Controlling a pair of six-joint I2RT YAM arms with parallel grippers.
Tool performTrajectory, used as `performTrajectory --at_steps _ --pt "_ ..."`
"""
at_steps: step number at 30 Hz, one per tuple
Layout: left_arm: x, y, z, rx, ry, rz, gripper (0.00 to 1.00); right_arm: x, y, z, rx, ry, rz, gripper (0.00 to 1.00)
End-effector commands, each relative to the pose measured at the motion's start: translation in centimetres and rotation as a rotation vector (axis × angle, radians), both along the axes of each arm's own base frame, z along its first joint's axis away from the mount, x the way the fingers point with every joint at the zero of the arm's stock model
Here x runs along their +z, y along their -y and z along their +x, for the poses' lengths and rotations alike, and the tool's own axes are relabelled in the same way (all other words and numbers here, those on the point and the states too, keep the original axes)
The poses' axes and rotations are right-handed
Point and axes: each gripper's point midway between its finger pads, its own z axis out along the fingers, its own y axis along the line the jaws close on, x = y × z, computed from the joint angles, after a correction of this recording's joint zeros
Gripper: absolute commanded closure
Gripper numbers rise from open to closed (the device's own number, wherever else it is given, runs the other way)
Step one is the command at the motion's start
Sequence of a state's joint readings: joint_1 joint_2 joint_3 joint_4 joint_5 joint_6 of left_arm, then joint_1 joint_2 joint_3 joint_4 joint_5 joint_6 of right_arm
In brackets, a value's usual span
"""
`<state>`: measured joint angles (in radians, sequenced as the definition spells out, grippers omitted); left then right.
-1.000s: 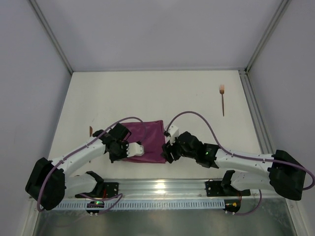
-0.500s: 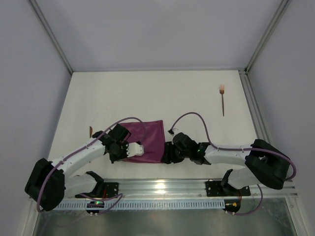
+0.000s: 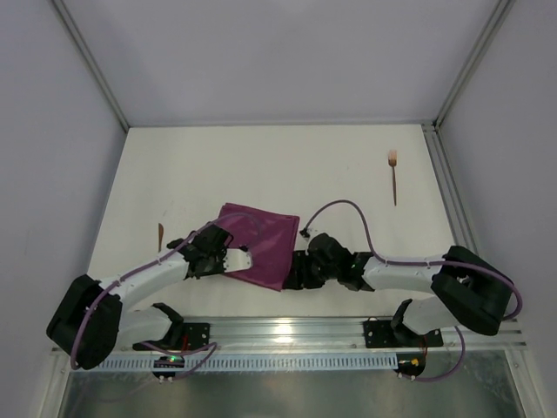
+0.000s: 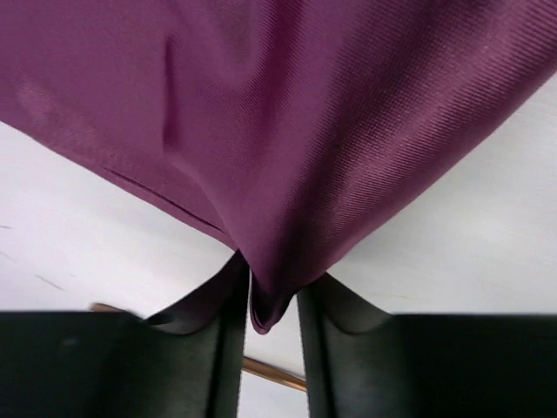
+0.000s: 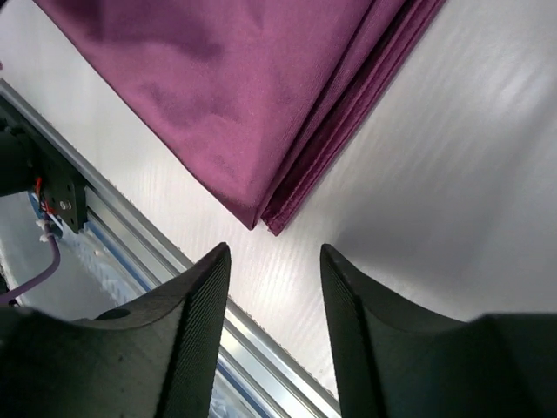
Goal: Fold the napkin into a case and place the utensils inside
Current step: Move the lower triangle-folded napkin to the center of the board.
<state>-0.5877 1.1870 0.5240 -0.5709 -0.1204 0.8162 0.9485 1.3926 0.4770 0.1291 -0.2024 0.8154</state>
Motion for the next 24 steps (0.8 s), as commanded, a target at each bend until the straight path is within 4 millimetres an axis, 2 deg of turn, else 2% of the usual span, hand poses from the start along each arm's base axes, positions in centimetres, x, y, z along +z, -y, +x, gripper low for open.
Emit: performTrajectory --at_steps 1,2,3,5,6,7,8,12,14,15,16,17,18,19,20,21,22,24 --pt "1.2 0.6 3.5 -0.035 0.159 0.000 0.67 2.6 1.1 2.0 -0.041 0.044 0.057 0.48" --pt "1.4 0.7 3.7 -0.046 0.167 -0.002 0.62 3.5 2.2 3.9 -0.091 0.094 0.044 0.47" --pt "1.6 0.7 3.8 -0.056 0.171 -0.005 0.54 4.1 3.0 4.9 -0.101 0.112 -0.006 0.44" --pt "2.0 0.9 3.3 -0.098 0.145 -0.007 0.45 4.9 4.4 7.6 -0.104 0.178 -0.047 0.42" --pt "2.5 1.0 3.2 -0.110 0.138 -0.014 0.43 5.6 4.3 9.1 -0.109 0.188 -0.058 0.41" --pt "2.3 0.4 2.0 -0.115 0.077 0.002 0.42 5.7 4.7 10.3 -0.091 0.223 -0.081 0.40" --pt "3.2 0.9 2.0 -0.116 0.063 -0.030 0.37 5.7 5.9 12.3 -0.131 0.240 -0.114 0.40" --pt "5.2 0.4 0.3 -0.054 -0.025 -0.075 0.37 5.4 5.9 18.2 -0.082 0.291 -0.210 0.40" --pt "6.3 0.1 -0.7 0.004 -0.079 -0.126 0.37 5.2 5.6 19.6 -0.020 0.318 -0.246 0.40" --pt "6.7 0.5 -1.4 0.010 -0.100 -0.166 0.36 6.0 5.2 20.9 -0.007 0.342 -0.254 0.40" --pt "6.9 0.3 -1.7 0.024 -0.112 -0.177 0.36 4.5 5.1 21.4 0.015 0.323 -0.287 0.40" --pt "7.0 0.2 -2.2 0.063 -0.128 -0.191 0.36 3.9 5.2 21.8 0.043 0.326 -0.312 0.40" --pt "6.8 0.4 -2.5 0.077 -0.138 -0.210 0.36 4.1 4.6 22.5 0.061 0.333 -0.307 0.40" --pt "6.3 0.3 -2.9 0.098 -0.149 -0.213 0.37 2.6 4.5 22.6 0.083 0.305 -0.320 0.40" --pt "5.9 0.5 -2.5 0.134 -0.136 -0.230 0.39 2.6 4.1 23.0 0.096 0.310 -0.312 0.41" --pt "5.5 0.2 -2.2 0.164 -0.123 -0.219 0.42 2.3 3.8 23.0 0.105 0.302 -0.305 0.41" --pt "4.5 -0.2 -2.3 0.189 -0.136 -0.198 0.53 1.5 3.5 22.9 0.118 0.281 -0.300 0.41" --pt "3.8 -0.1 -1.5 0.238 -0.117 -0.201 0.63 1.2 3.3 23.4 0.120 0.291 -0.298 0.43"
